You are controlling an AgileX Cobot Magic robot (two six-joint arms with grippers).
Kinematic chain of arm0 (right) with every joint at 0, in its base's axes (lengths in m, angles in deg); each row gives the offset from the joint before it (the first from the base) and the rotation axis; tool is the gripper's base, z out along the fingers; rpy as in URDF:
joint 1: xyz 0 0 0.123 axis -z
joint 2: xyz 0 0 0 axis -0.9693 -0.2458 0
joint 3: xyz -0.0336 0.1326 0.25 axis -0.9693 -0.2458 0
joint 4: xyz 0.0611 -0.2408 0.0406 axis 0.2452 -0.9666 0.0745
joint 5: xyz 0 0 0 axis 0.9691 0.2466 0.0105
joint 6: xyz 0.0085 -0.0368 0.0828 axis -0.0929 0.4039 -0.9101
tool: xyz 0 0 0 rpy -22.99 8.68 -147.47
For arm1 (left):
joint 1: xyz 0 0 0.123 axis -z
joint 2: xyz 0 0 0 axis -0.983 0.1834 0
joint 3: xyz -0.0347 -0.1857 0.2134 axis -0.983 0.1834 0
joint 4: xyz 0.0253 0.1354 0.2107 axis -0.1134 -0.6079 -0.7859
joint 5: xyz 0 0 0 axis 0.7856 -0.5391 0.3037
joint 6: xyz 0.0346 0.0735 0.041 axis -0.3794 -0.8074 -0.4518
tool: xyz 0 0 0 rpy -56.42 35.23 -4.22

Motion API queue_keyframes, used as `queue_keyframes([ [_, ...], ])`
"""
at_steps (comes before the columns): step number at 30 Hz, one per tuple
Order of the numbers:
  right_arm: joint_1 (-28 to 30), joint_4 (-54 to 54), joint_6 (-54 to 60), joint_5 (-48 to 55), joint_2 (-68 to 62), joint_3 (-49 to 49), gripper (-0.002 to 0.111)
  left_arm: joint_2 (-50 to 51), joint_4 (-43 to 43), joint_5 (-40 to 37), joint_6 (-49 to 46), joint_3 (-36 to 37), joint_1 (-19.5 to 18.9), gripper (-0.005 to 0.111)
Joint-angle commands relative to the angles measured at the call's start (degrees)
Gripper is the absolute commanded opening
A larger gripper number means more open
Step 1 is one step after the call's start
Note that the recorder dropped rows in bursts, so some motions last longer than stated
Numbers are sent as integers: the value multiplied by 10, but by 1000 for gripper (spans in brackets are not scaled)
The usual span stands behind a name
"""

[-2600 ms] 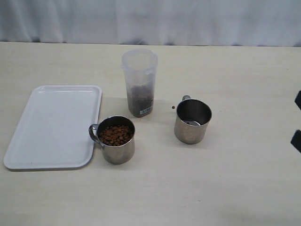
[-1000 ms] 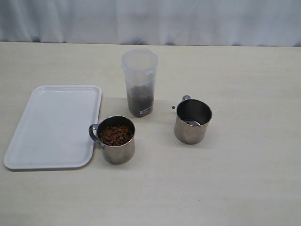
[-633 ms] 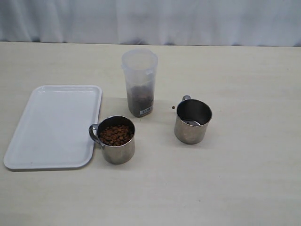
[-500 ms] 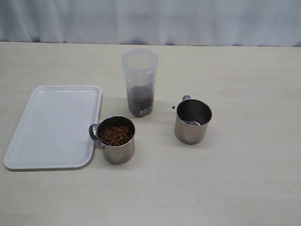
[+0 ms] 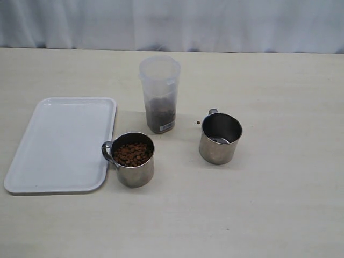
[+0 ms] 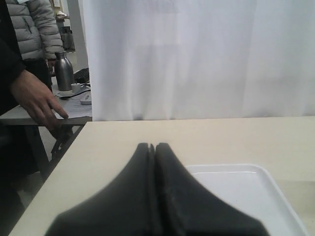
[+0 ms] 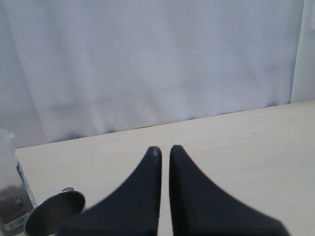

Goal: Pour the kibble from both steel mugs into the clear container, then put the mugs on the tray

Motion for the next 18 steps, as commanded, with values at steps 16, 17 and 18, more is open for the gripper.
queue_keyframes([
  [16, 53, -26, -14, 15, 5, -2, 5, -1, -1, 4, 3, 2, 1, 0],
  [17, 53, -35, -29, 17, 5, -2, 5, -1, -1, 4, 3, 2, 1, 0],
  [18, 53, -45, -42, 17, 5, -2, 5, -1, -1, 4, 3, 2, 1, 0],
])
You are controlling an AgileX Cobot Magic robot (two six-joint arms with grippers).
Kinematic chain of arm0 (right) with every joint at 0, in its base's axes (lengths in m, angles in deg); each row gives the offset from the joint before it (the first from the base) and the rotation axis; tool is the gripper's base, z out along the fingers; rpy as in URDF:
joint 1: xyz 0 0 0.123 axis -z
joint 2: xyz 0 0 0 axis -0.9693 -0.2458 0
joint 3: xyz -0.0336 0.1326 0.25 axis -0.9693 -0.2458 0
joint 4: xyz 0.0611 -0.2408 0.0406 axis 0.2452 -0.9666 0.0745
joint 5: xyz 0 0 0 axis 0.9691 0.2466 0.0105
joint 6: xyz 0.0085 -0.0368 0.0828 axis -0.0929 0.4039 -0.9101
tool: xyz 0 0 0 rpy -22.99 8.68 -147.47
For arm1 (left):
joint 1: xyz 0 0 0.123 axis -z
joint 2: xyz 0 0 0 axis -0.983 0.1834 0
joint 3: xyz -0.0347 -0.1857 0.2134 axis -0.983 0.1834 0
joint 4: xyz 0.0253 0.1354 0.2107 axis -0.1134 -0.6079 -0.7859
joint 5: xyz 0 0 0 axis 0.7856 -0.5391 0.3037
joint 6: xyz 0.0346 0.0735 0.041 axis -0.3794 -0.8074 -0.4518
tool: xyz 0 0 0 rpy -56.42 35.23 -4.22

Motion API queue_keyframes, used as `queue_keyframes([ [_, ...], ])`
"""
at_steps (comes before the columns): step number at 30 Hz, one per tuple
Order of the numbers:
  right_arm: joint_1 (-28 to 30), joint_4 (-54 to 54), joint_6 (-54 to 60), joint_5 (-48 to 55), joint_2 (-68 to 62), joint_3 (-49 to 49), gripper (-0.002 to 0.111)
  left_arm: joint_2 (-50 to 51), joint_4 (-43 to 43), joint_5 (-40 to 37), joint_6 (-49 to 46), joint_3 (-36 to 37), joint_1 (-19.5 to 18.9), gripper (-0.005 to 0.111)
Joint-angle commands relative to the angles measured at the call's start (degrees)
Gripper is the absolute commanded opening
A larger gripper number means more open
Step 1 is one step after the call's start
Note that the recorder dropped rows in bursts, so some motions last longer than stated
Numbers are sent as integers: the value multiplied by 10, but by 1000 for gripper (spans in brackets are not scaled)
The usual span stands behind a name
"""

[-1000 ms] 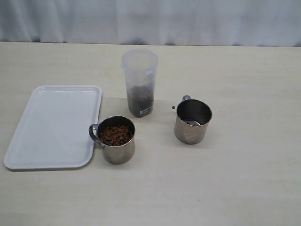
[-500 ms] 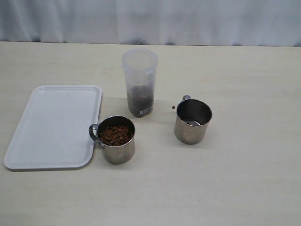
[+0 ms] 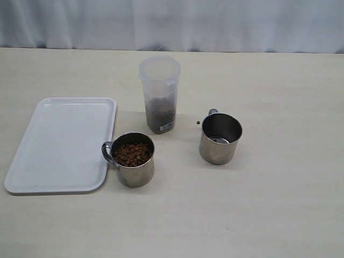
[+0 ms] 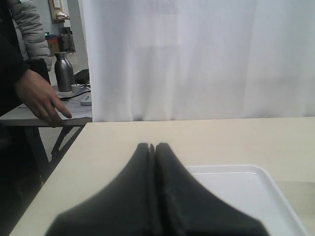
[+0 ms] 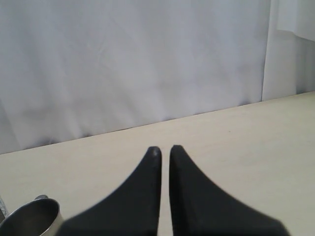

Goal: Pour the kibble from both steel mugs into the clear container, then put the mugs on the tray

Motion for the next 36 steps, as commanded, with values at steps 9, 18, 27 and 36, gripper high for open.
queue_keyframes([
  [9, 4, -52, -63, 10, 2, -2, 5, -1, -1, 4, 3, 2, 1, 0],
  [18, 4, -58, -63, 11, 2, -2, 5, -1, -1, 3, 3, 2, 1, 0],
  [27, 4, -61, -67, 12, 2, -2, 5, -1, -1, 3, 3, 2, 1, 0],
  [36, 4, -61, -67, 12, 2, -2, 5, -1, -1, 3, 3, 2, 1, 0],
])
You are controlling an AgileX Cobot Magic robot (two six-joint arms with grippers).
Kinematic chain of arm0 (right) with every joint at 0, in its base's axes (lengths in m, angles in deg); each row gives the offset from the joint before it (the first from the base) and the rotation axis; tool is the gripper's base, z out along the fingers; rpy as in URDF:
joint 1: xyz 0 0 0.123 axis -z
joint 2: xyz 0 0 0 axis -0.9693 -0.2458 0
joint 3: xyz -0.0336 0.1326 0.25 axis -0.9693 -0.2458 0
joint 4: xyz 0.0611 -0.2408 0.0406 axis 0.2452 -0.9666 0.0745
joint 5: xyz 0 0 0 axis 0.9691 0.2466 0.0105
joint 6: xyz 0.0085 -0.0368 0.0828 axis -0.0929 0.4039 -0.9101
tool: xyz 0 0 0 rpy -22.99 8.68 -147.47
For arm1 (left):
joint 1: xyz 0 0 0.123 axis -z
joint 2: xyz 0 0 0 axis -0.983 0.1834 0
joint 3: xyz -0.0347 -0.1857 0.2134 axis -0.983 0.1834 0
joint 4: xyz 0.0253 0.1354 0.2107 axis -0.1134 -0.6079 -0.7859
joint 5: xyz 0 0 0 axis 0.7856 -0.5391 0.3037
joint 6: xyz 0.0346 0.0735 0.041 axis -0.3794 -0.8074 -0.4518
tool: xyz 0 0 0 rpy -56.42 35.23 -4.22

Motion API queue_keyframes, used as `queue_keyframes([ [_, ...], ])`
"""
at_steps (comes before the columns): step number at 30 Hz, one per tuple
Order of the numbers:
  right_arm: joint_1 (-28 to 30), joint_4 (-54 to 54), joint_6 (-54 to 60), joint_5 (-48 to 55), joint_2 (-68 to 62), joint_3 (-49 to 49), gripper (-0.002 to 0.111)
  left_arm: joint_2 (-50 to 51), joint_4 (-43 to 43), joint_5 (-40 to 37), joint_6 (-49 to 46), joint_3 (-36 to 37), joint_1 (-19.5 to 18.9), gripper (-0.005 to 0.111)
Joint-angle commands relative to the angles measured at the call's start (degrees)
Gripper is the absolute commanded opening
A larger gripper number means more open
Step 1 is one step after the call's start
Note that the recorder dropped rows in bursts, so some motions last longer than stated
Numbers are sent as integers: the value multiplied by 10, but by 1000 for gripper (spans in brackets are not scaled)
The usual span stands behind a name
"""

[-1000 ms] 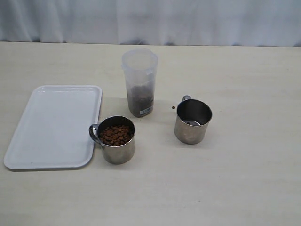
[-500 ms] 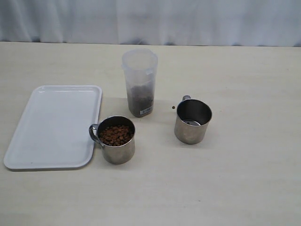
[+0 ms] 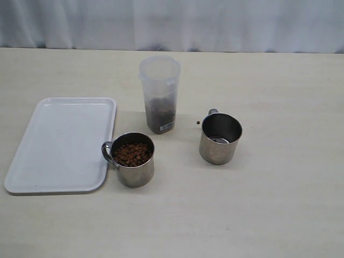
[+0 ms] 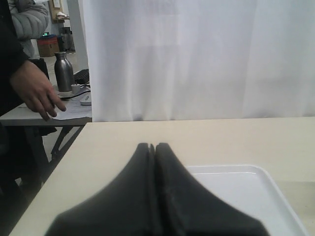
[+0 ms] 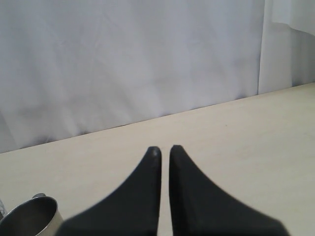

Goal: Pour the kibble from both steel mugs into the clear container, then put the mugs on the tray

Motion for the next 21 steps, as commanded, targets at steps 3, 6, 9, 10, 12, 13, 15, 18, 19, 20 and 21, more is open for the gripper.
queue_keyframes([
  [3, 4, -6, 0, 4, 2, -2, 5, -1, -1, 3, 3, 2, 1, 0],
  [6, 4, -6, 0, 4, 2, -2, 5, -1, -1, 4, 3, 2, 1, 0],
  [9, 4, -6, 2, 4, 2, -2, 5, -1, -1, 4, 3, 2, 1, 0],
  [10, 4, -9, 7, 7, 2, -2, 5, -1, -1, 4, 3, 2, 1, 0],
  [12, 4, -20, 10, 18, 2, -2, 5, -1, -1, 4, 3, 2, 1, 0],
  [13, 4, -21, 16, 21, 2, -2, 5, -1, -1, 4, 3, 2, 1, 0],
  [15, 4, -21, 26, 24, 2, -2, 5, -1, -1, 4, 3, 2, 1, 0],
  [18, 4, -21, 44, 23, 2, -2, 5, -1, -1, 4, 3, 2, 1, 0],
  [19, 4, -21, 48, 23, 2, -2, 5, -1, -1, 4, 3, 2, 1, 0],
  [20, 4, -21, 52, 23, 2, -2, 5, -1, -1, 4, 3, 2, 1, 0],
  [21, 4, -21, 52, 21, 2, -2, 5, -1, -1, 4, 3, 2, 1, 0],
])
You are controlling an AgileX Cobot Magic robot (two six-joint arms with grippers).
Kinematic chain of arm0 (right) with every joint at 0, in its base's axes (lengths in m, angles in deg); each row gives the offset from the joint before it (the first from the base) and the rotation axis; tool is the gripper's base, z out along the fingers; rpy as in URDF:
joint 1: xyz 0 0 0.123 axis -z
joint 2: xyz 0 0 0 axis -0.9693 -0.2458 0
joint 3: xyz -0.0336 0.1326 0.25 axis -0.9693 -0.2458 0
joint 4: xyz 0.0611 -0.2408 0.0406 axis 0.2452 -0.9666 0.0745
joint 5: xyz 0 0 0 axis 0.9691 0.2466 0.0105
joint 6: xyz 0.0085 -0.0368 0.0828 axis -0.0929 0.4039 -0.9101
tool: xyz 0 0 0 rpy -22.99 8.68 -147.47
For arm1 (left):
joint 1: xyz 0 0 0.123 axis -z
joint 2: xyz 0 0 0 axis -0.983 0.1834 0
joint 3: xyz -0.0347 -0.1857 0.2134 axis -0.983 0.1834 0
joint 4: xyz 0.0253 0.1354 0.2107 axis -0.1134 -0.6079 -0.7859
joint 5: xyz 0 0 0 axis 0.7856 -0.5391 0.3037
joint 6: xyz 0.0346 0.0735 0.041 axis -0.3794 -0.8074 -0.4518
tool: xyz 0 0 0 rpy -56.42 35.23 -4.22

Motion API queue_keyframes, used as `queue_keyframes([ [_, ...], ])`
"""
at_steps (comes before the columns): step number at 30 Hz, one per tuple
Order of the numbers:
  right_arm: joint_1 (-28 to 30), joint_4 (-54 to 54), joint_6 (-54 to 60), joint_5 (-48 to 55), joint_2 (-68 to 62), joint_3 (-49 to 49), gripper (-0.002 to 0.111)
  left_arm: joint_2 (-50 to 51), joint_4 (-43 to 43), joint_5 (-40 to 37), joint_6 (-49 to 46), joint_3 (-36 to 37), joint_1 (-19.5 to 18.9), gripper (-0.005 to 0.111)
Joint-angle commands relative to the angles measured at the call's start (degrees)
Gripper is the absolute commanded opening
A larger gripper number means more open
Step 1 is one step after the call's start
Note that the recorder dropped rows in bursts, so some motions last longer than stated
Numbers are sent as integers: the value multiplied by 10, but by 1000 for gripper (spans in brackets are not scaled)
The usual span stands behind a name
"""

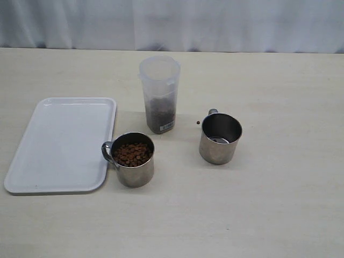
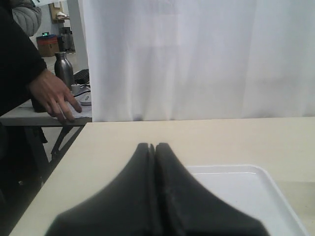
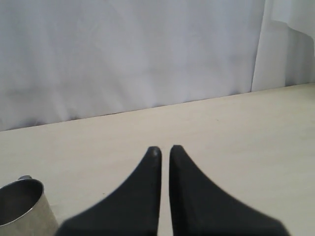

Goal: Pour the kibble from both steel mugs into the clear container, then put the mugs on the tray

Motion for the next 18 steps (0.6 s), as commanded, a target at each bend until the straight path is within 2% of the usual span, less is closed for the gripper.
queue_keyframes([
  [1, 4, -8, 21, 1, 2, -2, 5, -1, -1, 4, 3, 2, 1, 0],
  [18, 4, -3, 74, 14, 2, -2, 5, -1, -1, 4, 3, 2, 1, 0],
])
